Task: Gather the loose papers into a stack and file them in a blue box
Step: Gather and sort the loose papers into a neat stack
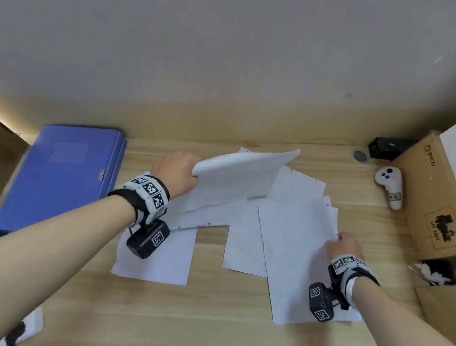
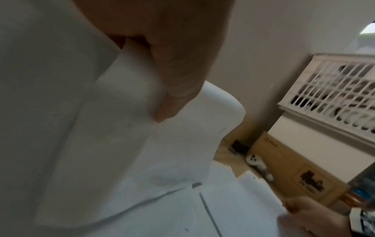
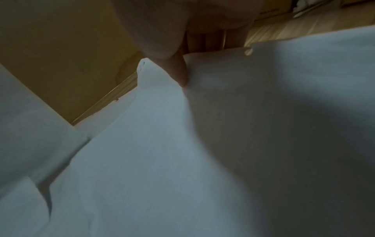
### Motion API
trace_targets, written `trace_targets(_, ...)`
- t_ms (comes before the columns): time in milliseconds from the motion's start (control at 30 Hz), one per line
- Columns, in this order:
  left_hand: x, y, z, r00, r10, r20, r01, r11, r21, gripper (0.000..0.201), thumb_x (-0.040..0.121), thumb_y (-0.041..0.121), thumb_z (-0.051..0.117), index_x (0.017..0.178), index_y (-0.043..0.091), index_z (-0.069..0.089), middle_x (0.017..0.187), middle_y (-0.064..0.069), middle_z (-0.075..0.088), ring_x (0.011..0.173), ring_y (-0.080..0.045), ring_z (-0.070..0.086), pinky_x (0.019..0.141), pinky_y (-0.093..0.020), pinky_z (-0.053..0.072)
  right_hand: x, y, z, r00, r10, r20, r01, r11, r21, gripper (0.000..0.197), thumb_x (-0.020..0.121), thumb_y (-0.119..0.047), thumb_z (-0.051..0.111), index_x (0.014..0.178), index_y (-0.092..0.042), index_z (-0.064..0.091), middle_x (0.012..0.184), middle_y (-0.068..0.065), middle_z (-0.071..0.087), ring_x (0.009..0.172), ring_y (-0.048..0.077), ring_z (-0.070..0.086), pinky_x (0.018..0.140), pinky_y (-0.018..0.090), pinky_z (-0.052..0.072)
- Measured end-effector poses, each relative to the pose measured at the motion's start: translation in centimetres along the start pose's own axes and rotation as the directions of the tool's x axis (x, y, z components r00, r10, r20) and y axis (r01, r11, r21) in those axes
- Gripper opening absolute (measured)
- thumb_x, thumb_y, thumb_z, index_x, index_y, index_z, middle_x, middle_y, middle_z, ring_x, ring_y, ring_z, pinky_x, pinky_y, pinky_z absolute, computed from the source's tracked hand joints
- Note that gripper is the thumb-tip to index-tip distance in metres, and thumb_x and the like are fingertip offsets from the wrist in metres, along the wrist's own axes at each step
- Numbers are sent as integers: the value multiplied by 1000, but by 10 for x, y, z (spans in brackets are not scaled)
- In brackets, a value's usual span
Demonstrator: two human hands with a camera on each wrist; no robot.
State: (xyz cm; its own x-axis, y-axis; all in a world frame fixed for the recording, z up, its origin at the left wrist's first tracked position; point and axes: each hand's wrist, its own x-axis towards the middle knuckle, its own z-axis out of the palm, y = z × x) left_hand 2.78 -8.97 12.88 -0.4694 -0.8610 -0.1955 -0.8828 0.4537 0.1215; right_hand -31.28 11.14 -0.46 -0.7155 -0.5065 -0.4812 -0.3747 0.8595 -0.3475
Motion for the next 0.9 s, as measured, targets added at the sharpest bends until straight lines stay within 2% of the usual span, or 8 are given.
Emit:
trace_targets(133,4,1,-40,967,63,-248,-58,998,29,7,79,17,56,80,19,50,70,-1,53,65,-32,54,54,-32,38,-12,-9,-12,999,-38,5,38,999,1,8,77,-11,50,69,-12,49,66,9,54,58,26,49,54,27,35)
trace_targets(233,-7,14,-40,942,164,-292,-165,986,22,12,77,15,59,87,19,54,75,4,51,68,-29,53,55,-31,34,-15,-13,-18,997,-67,-24,67,997,23,12,74,-17,52,66,-14,45,64,9,48,55,24,43,55,29,33)
trace_targets(333,-20,25,-6,956,236,-172,-235,972,26,21,79,9,58,99,17,59,91,1,60,83,-28,58,58,-33,37,-22,-21,-35,997,-73,-40,76,995,71,18,79,-23,58,72,-7,59,66,11,57,56,26,50,55,29,38)
trace_targets(433,-34,35,43,967,256,-2,-254,962,95,27,81,-2,49,98,16,60,96,-3,66,91,-31,63,61,-34,40,-33,-32,-62,993,-84,-86,97,984,149,24,83,-26,64,79,-2,65,71,15,64,67,34,61,57,30,41)
trace_targets(500,-46,43,75,951,283,121,-299,945,134,31,83,-6,48,101,16,61,101,-6,68,94,-31,64,67,-34,42,-41,-42,-84,982,-83,-169,113,978,178,25,83,-23,65,79,2,65,68,14,60,71,38,61,57,30,41)
trace_targets(567,-58,52,103,922,302,242,-344,926,155,29,85,-4,50,106,14,60,106,-8,66,98,-32,64,71,-35,42,-46,-54,-103,956,-92,-278,146,973,178,21,80,-26,65,82,-5,69,77,15,66,78,39,63,65,34,48)
trace_targets(767,-88,73,156,850,345,399,-424,896,130,27,85,4,53,109,11,62,117,-14,59,101,-35,63,73,-36,43,-70,-99,-122,841,-334,-426,444,876,189,15,80,-34,62,79,-19,62,78,1,64,71,18,59,64,29,47)
trace_targets(900,-103,75,167,796,439,416,-525,843,115,22,84,5,51,103,10,61,113,-14,60,93,-34,62,66,-36,39,-97,-111,-89,788,-522,-327,591,790,164,14,84,-29,64,74,-21,57,67,-10,55,60,9,50,57,27,42)
